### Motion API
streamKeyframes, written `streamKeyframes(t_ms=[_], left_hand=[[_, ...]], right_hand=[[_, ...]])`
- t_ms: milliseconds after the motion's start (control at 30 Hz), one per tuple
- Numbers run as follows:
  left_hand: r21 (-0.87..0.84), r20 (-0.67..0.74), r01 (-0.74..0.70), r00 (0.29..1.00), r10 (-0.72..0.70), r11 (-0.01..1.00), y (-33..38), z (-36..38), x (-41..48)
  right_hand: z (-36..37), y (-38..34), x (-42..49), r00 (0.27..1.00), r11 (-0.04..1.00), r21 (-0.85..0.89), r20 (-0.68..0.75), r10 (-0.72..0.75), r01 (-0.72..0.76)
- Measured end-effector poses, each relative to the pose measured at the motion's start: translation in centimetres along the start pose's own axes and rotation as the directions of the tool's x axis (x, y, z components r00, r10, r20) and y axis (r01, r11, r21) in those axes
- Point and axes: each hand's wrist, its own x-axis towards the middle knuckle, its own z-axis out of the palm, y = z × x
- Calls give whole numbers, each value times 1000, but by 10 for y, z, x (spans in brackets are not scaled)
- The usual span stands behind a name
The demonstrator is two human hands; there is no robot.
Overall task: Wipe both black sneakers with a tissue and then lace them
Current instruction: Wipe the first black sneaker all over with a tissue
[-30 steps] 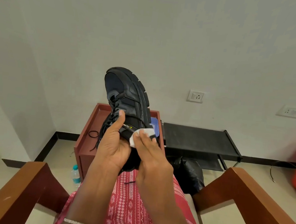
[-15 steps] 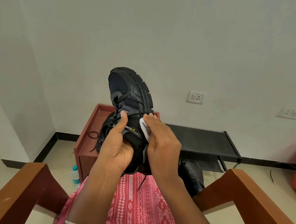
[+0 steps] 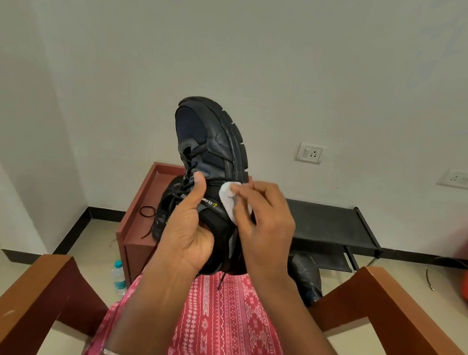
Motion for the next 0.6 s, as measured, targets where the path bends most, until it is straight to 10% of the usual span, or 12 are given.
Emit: streamKeyframes(t_ms=[267,600], left_hand=[[25,-37,-77,996,78,997,5,-7,3],[93,-3,-9,1000,9,996,-3,-4,2]], right_hand=[[-18,-8,-15,965,970,136,199,173,-202],[-8,-8,25,957,943,175,111,267,-284]])
